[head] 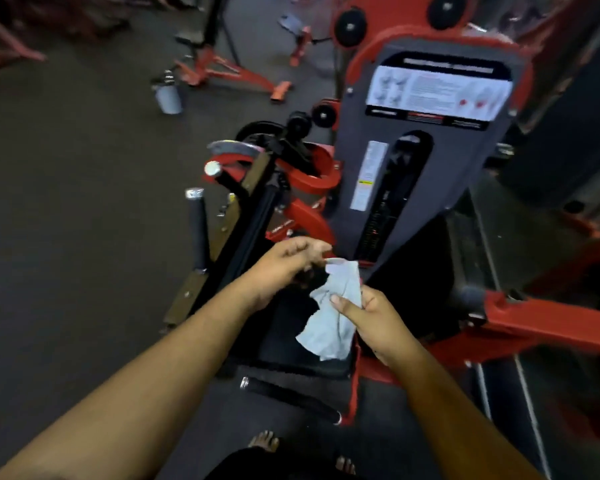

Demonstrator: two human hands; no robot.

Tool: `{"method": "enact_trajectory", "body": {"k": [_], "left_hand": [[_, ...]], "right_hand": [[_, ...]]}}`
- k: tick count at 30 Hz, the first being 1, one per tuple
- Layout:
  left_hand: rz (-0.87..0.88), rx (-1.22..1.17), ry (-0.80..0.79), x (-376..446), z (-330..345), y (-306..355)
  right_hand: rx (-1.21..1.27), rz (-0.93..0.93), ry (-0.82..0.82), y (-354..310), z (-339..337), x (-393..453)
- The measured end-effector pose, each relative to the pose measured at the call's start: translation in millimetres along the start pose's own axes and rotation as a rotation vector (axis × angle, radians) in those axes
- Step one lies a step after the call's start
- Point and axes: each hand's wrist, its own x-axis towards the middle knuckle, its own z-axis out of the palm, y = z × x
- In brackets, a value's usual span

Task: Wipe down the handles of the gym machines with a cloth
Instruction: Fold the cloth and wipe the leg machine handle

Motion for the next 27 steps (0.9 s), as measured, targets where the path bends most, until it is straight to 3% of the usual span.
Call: {"method": "enact_trajectory", "body": {"k": [2, 6, 9, 14, 20, 22, 25, 27], "left_hand": [[-0.105, -0.064, 0.123, -24.3, 8.8, -22.5], [-0.212, -0.109, 0.124, -70.6, 47.0, -73.9], [-0.177, -0.139, 0.334, -93.3, 62.8, -85.2], [-0.147, -0.15, 0.533, -123.5, 64.4, -82.5], [-0.084, 0.001, 0.72, -161.0, 48.9, -84.8], [-0.047, 0.042, 0.764, -169.2, 41.2, -84.1], [-0.018, 0.14, 0.729, -173.2, 30.4, -72.7], [0.002, 0.201, 0.658, -174.6, 23.7, -56.4]], "right_hand": [[0.133, 0.064, -0.016, -3.6, -2.0, 2.9], [0.116, 0.162, -0.095, 1.4, -1.3, 6.8], [0.073, 0.228, -0.188, 4.9, 4.3, 1.5], [-0.045, 0.27, -0.35, 6.5, 15.9, -4.2], [-0.155, 0.168, -0.178, 17.9, 39.1, -6.6], [-0.345, 0.153, -0.143, 28.5, 44.3, -8.4], [-0.914, 0.09, -0.194, 37.7, 43.6, -6.0], [-0.879, -0.102, -0.249, 30.2, 47.0, -2.6]]}}
